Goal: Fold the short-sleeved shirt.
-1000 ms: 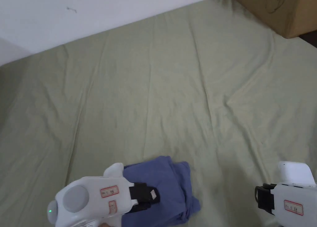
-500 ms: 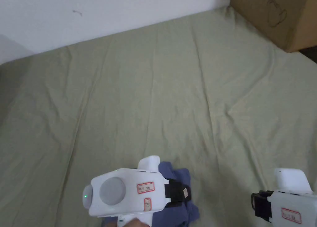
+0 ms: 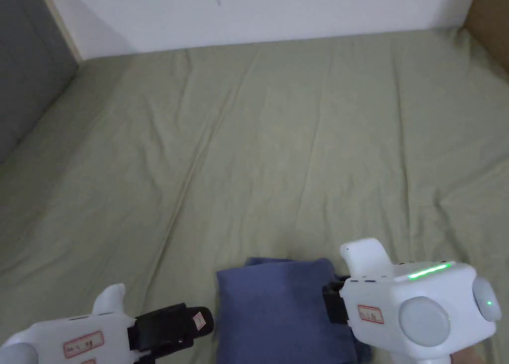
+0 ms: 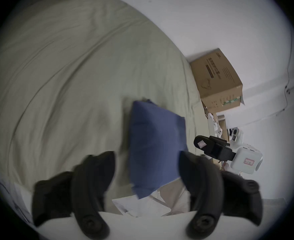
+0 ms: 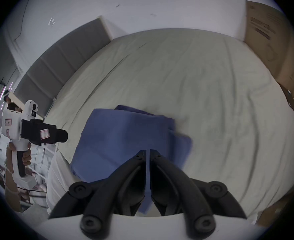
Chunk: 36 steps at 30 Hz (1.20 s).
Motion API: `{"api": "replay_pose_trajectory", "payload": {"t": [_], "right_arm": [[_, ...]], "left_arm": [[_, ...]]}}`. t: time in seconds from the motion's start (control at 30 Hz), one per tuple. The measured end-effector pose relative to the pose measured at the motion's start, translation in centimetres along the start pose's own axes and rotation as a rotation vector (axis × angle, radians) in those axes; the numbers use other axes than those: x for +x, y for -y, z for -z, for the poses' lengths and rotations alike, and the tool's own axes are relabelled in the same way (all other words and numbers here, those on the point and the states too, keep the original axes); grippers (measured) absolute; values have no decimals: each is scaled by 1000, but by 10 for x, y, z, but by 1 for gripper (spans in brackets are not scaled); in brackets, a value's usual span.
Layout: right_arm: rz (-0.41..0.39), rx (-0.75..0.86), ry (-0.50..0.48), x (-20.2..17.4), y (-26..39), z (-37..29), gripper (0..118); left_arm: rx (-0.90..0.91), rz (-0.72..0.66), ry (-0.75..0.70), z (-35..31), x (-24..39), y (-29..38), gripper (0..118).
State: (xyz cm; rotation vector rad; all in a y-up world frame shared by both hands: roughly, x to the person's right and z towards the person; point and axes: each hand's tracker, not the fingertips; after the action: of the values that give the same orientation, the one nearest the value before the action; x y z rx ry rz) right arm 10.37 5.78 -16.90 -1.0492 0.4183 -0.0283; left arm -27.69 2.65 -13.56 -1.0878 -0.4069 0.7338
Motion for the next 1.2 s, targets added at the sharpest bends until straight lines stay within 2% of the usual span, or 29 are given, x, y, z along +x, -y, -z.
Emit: {"api": "replay_pose_trajectory", "payload": {"t": [0.07,0.13,0.2,0.37,0.47,0.6,0.63,0.67,0.7,0.73,0.77,0.8,0.83,0.93,1.03,1.1,1.2], "right_arm": [[-22,-34,2,-5,-1,17,5],[-77,-63,-3,-7,2,29,5],[-114,-88,39,-8,6,37,5],[-58,-97,11,-1,3,37,5],[-56,-99,8,-1,4,38,5],[-51,-98,12,-1,4,38,5],[-40,-98,9,0,4,38,5],[-31,-100,12,0,4,38,5],[-27,-99,11,1,3,38,5],[-20,-99,25,0,3,36,5],[-22,-97,27,0,3,33,5],[-20,-91,23,0,3,30,5],[-12,-86,26,-1,2,25,5],[24,-47,5,-2,-1,10,5],[40,-8,-1,-5,-5,-2,5],[42,1,2,-7,-7,-5,5],[31,1,14,-9,-7,-4,5]], "left_arm": [[13,-52,50,4,-19,5,98],[4,-95,81,12,-28,6,101],[-5,-116,111,25,-33,5,103],[-48,-118,203,63,-33,-6,107],[-71,-128,301,85,-30,-13,109],[-150,-208,395,117,-23,-21,108],[-184,-197,420,125,-19,-21,103],[-213,-166,353,131,-13,-21,89],[-239,-135,297,136,-12,-19,44],[-257,-142,255,143,-14,-18,34],[-252,-184,254,144,-19,-18,33],[-246,-206,329,140,-24,-22,33],[-241,-199,311,132,-23,-25,33],[-203,-59,204,103,-16,-43,33],[-150,-25,123,55,-34,-72,33],[-102,5,-3,15,-55,-97,33],[-74,67,-275,-40,-85,-134,33]]}}
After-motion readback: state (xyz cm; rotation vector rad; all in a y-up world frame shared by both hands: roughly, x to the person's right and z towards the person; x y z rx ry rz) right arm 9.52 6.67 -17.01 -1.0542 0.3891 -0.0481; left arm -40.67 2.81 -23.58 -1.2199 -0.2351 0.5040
